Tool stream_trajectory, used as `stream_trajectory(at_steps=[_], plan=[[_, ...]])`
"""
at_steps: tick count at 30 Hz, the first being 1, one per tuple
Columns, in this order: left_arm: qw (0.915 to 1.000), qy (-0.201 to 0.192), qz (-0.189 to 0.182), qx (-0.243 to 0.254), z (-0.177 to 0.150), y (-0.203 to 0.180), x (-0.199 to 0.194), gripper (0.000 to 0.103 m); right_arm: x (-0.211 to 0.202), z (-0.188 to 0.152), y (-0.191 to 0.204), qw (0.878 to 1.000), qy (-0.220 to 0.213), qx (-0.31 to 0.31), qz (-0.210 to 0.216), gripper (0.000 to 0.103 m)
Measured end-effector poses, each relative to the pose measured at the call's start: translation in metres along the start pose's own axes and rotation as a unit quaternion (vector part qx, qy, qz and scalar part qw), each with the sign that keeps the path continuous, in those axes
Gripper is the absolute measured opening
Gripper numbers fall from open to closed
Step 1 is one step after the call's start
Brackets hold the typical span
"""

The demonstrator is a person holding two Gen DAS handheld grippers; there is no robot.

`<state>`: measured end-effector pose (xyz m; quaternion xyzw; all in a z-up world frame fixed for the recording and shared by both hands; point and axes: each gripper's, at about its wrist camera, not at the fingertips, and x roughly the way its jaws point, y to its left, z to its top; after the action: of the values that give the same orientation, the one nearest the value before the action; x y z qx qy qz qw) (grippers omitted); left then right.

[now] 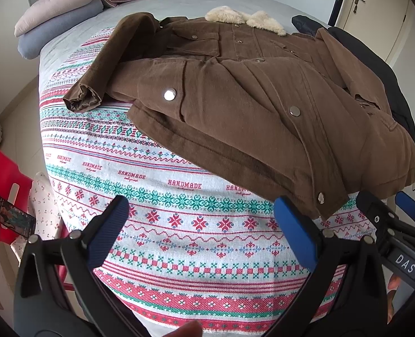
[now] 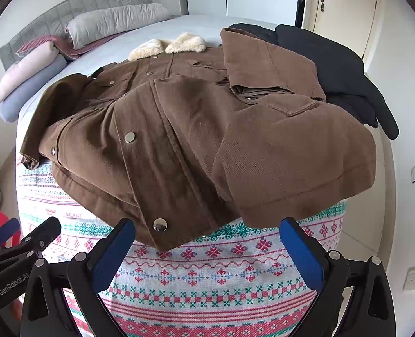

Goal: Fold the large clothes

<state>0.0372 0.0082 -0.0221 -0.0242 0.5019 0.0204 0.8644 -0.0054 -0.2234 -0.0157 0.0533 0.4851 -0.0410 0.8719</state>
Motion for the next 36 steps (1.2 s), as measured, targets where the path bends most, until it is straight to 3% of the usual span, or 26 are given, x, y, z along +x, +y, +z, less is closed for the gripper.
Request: stream_trajectory(at_steps=[36], plan=[[0.9998,0.001,0.005,-0.018,0.0008,0.0093,0.0029,0.102,0.0009,-0.0018,0.0037,1.0,-0.003,-0.012,-0.006,0.103]])
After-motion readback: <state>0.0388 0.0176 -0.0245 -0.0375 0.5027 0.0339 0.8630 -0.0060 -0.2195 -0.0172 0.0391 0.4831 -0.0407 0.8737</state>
